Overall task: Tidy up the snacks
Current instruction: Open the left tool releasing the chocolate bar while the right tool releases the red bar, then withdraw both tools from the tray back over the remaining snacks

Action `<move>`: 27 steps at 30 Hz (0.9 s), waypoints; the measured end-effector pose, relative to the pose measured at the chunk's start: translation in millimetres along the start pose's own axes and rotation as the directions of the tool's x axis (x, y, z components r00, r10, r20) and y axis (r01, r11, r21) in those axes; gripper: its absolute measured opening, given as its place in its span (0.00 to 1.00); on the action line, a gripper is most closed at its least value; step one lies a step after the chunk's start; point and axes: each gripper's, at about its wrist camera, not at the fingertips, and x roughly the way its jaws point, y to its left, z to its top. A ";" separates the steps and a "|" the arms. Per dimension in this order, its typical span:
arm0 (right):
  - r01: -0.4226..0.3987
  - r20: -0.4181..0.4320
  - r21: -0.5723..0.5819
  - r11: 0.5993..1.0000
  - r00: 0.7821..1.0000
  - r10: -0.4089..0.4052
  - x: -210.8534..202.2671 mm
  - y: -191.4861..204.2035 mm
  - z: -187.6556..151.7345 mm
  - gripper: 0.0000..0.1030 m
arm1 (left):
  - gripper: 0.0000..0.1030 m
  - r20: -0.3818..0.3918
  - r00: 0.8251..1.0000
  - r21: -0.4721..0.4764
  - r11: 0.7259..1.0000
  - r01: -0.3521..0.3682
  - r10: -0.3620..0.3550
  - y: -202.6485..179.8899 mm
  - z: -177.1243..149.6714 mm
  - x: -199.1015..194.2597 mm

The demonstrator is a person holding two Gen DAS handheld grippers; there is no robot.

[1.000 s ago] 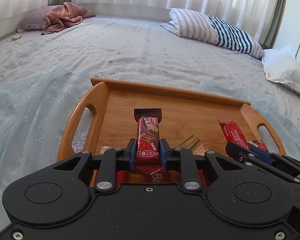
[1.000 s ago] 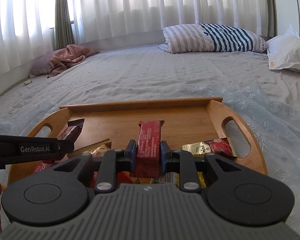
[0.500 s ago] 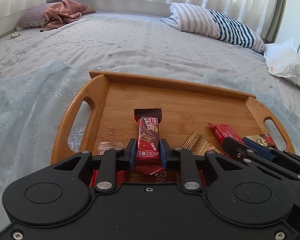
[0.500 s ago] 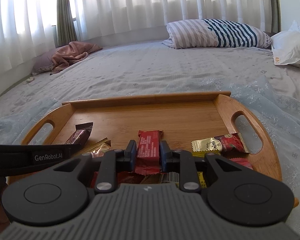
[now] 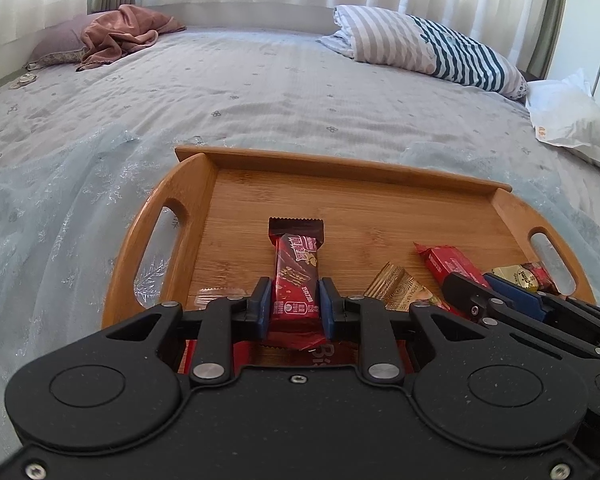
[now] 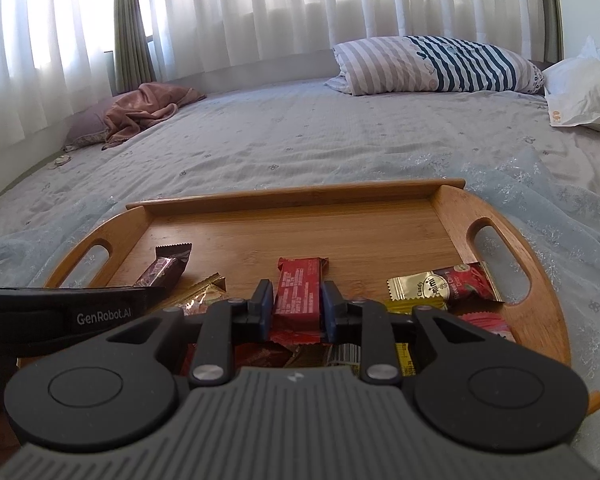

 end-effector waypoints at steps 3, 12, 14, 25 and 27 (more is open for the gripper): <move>-0.009 0.003 0.005 1.000 1.000 0.009 -0.6 0.5 -0.3 0.36 | 0.24 0.002 1.000 0.010 1.000 0.001 -0.001 -0.2 0.2 -2.4; -0.031 0.032 0.030 0.999 0.999 0.030 -14.0 -1.3 -3.5 0.57 | 0.51 0.038 0.999 0.055 0.998 0.011 -0.013 2.5 -2.2 -28.3; -0.028 0.038 0.030 0.999 0.999 0.027 -20.4 -1.1 -4.2 0.59 | 0.58 0.049 0.999 0.051 0.999 0.016 -0.018 6.4 -3.5 -37.8; -0.068 0.089 -0.020 0.997 0.994 0.070 -77.2 0.1 -13.1 0.73 | 0.75 0.107 0.993 0.083 0.996 0.043 -0.051 14.4 -37.3 -106.3; -0.060 0.092 -0.027 0.998 0.994 0.062 -87.8 1.6 -18.2 0.75 | 0.81 0.110 0.992 0.088 0.995 0.045 -0.055 15.3 -44.9 -114.8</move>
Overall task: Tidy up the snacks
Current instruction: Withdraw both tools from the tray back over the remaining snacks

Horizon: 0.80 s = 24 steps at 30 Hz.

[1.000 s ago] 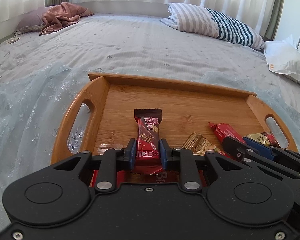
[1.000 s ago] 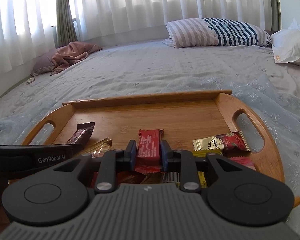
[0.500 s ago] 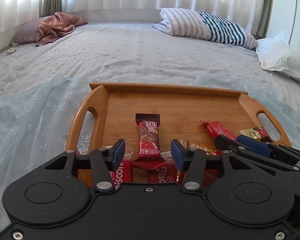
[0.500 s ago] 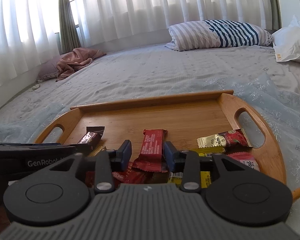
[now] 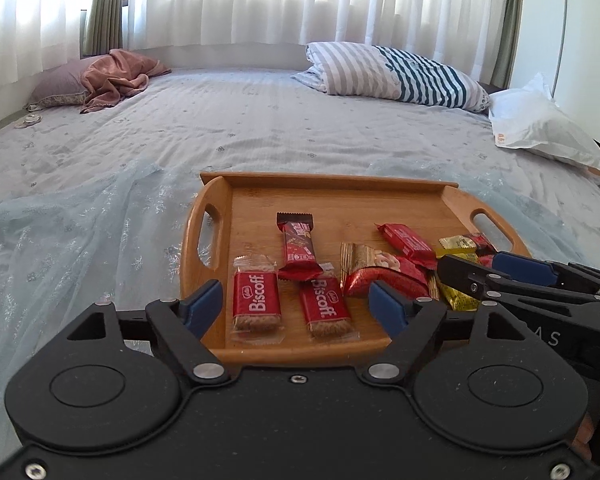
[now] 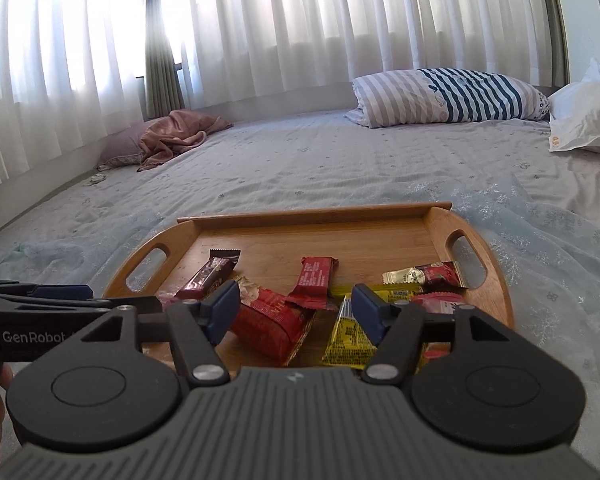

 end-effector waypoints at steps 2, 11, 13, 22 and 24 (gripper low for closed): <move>0.008 0.010 -0.009 1.000 1.000 -0.008 -10.6 1.3 -5.1 0.75 | 0.84 -0.006 1.000 0.004 1.000 0.005 -0.005 0.5 -7.4 -8.2; -0.006 0.056 -0.030 1.000 0.998 0.008 -61.0 2.0 -33.6 0.84 | 0.86 -0.045 0.999 0.090 0.996 -0.018 0.022 -9.0 -28.5 -26.8; -0.012 0.065 -0.050 0.999 0.998 0.015 -70.9 4.2 -41.3 0.86 | 0.87 -0.050 0.999 0.115 0.993 -0.016 0.022 -12.9 -32.0 -28.8; -0.017 0.078 -0.093 0.995 0.997 0.024 -102.4 8.6 -65.8 0.88 | 0.87 -0.127 0.992 0.105 0.994 0.017 -0.003 -21.7 -36.4 -28.4; -0.018 0.076 -0.097 0.995 0.997 0.026 -105.9 8.2 -68.9 0.88 | 0.87 -0.155 0.988 0.090 0.996 0.027 -0.013 -23.0 -37.0 -28.3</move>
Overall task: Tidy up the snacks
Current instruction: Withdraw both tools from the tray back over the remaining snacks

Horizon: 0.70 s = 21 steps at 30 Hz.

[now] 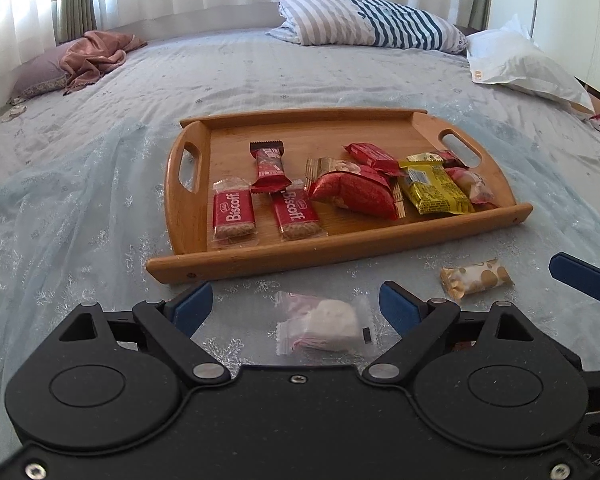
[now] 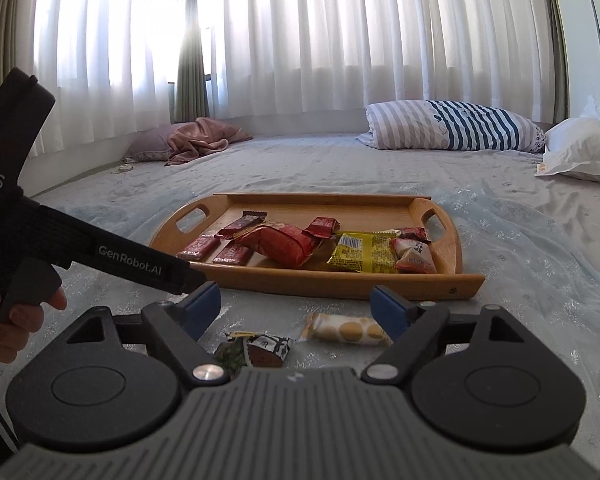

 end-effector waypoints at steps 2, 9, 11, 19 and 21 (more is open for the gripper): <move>0.000 0.001 -0.002 1.000 1.000 0.000 -4.0 0.2 -3.2 0.88 | 0.87 -0.017 1.000 -0.016 1.000 0.008 -0.009 -1.1 -0.7 -1.0; -0.001 0.007 -0.006 1.000 1.000 0.001 -15.7 3.5 -13.2 0.88 | 0.87 -0.048 0.999 -0.039 0.999 -0.026 0.024 -3.4 -4.4 -5.8; 0.000 0.008 -0.008 1.000 1.000 0.000 -18.2 4.9 -16.1 0.89 | 0.87 -0.047 0.998 -0.039 0.999 -0.034 0.032 -4.5 -7.0 -6.7; -0.019 -0.008 -0.021 1.000 1.000 0.019 -23.2 13.4 -28.0 0.89 | 0.87 -0.118 0.993 -0.059 0.998 -0.002 -0.005 -6.7 -3.3 -6.7; -0.019 -0.004 -0.026 0.999 1.000 0.019 -24.5 15.5 -29.2 0.89 | 0.87 -0.121 0.992 -0.088 0.996 0.022 -0.032 -4.0 -0.7 -12.0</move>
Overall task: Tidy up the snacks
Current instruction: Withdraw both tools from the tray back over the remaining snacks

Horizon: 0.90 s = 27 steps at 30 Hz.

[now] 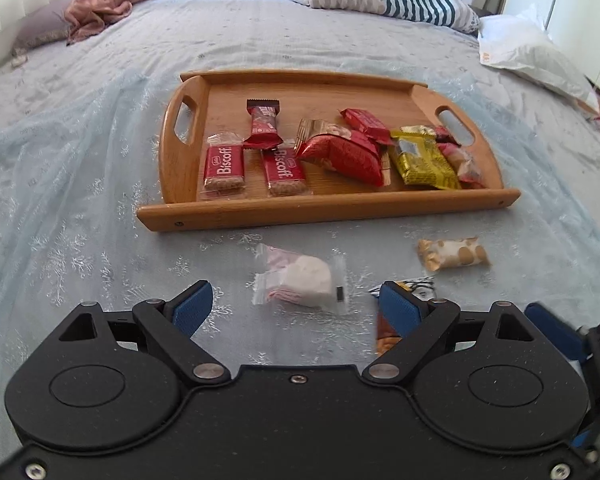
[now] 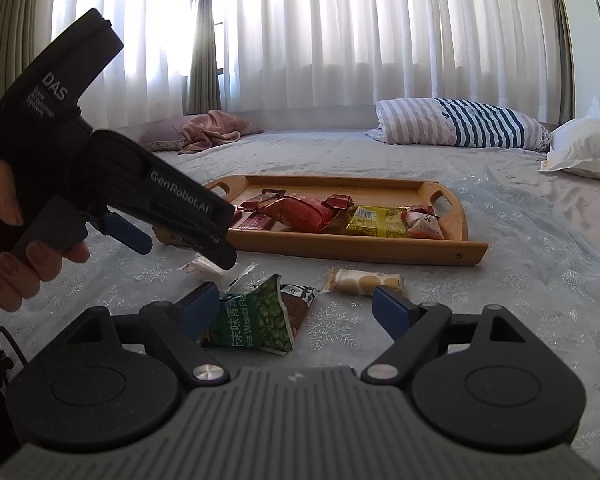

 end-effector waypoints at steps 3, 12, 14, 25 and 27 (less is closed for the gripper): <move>0.002 0.006 0.004 1.000 1.000 -0.002 -2.4 2.9 -1.6 0.89 | 0.87 0.015 1.000 -0.043 0.999 0.009 -0.008 4.2 -0.8 -9.5; 0.036 0.034 0.004 0.999 0.999 -0.037 -7.6 21.1 -13.7 0.89 | 0.87 0.082 0.995 -0.003 0.998 -0.056 0.056 0.4 -20.9 -8.5; 0.041 0.040 -0.018 0.999 0.998 -0.040 -7.0 28.0 -15.8 0.89 | 0.87 0.090 0.993 0.017 0.997 -0.074 0.072 -2.3 -23.8 -4.4; 0.044 0.013 -0.012 0.999 0.999 -0.043 11.6 39.6 -17.5 0.81 | 0.84 0.143 0.985 0.129 0.985 -0.118 0.099 -16.9 -25.9 21.0; 0.050 -0.004 0.000 0.999 0.999 -0.050 15.3 39.4 -18.8 0.78 | 0.80 0.120 0.989 0.112 0.989 -0.098 0.084 -14.4 -25.8 27.0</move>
